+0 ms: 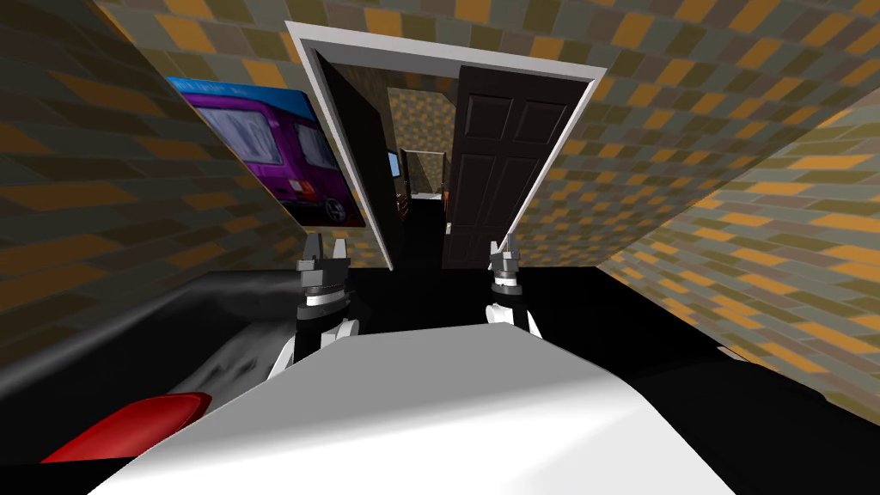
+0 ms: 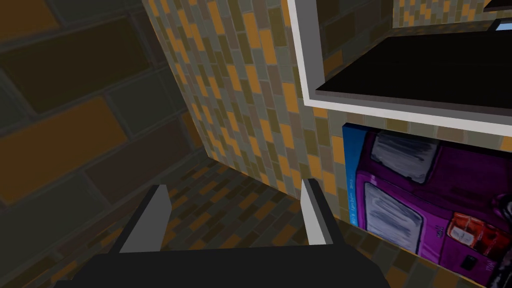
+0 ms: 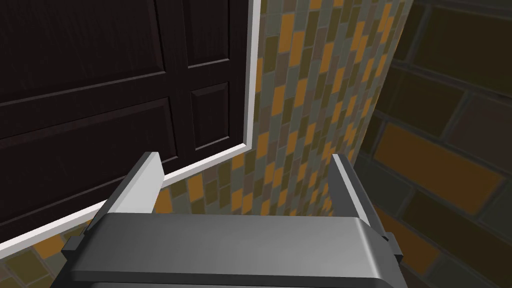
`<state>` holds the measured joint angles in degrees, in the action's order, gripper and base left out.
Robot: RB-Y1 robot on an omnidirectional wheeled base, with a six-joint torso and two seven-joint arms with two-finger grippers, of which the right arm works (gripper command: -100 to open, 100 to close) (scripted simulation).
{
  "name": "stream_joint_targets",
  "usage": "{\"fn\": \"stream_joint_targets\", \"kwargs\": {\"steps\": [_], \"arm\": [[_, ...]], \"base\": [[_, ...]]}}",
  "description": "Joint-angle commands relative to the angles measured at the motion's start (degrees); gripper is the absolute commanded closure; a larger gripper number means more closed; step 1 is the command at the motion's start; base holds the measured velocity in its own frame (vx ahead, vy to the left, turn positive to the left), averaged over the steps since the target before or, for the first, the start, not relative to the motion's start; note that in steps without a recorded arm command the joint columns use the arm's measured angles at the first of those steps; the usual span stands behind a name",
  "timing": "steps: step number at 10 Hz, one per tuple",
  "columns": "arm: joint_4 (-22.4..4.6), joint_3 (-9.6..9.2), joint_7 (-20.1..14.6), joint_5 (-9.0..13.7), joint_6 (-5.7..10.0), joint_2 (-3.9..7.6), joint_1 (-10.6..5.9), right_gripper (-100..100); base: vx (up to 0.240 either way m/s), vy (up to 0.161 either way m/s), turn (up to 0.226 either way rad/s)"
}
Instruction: Push the door open
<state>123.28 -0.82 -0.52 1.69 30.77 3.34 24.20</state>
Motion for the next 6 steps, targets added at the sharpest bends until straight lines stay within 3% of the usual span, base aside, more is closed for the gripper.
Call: {"fn": "stream_joint_targets", "kwargs": {"steps": [1,6], "arm": [[-2.33,0.37,-0.02,0.11,0.49,0.5,-0.62,-100],[-8.3,0.75,0.3,0.05,1.42,1.12,-2.42,-100]], "base": [[0.128,0.006,0.014],[0.123,-0.008,0.01]]}}
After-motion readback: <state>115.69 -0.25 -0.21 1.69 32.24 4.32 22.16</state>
